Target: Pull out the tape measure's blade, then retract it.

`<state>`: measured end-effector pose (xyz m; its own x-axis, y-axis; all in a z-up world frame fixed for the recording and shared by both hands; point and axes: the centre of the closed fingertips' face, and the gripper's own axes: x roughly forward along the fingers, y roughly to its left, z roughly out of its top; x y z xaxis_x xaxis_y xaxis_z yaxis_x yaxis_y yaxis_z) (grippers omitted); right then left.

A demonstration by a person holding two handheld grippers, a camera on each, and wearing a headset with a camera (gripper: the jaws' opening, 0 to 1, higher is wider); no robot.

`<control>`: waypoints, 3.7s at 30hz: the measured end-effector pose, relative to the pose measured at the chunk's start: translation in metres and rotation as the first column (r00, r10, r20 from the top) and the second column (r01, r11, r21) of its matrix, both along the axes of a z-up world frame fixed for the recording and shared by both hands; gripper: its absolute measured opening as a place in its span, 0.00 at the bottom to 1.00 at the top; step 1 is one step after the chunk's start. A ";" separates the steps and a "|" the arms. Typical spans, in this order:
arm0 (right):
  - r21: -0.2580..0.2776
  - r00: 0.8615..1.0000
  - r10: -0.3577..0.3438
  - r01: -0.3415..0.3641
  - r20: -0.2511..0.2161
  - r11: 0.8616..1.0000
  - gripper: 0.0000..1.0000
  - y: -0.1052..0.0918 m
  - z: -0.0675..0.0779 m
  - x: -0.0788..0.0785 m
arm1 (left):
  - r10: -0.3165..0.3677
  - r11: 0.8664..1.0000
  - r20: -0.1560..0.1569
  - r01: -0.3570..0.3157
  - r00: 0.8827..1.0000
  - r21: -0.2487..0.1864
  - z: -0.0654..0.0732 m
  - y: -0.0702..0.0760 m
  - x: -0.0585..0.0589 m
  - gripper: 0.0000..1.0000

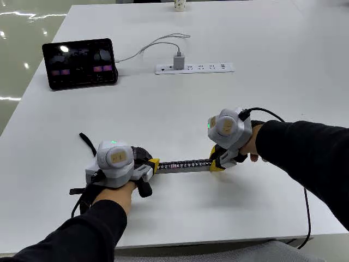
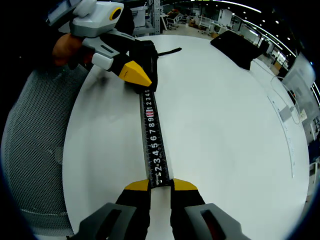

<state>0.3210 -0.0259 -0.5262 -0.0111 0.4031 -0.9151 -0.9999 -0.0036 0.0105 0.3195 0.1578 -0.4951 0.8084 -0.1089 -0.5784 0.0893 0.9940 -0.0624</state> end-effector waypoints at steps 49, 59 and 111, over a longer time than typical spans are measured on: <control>0.038 1.000 -0.015 0.015 -0.006 0.999 0.11 0.025 0.001 -0.003 | -0.003 1.000 -0.006 0.003 1.000 -0.002 0.000 0.001 -0.002 0.63; 0.057 1.000 -0.025 0.026 -0.013 0.998 0.11 0.031 0.001 -0.003 | -0.004 1.000 -0.007 0.004 1.000 -0.002 0.000 0.000 -0.001 0.63; 0.111 0.999 -0.027 0.032 -0.043 0.993 0.10 0.063 0.002 -0.010 | -0.018 1.000 -0.016 0.018 1.000 -0.025 -0.001 0.001 -0.002 0.62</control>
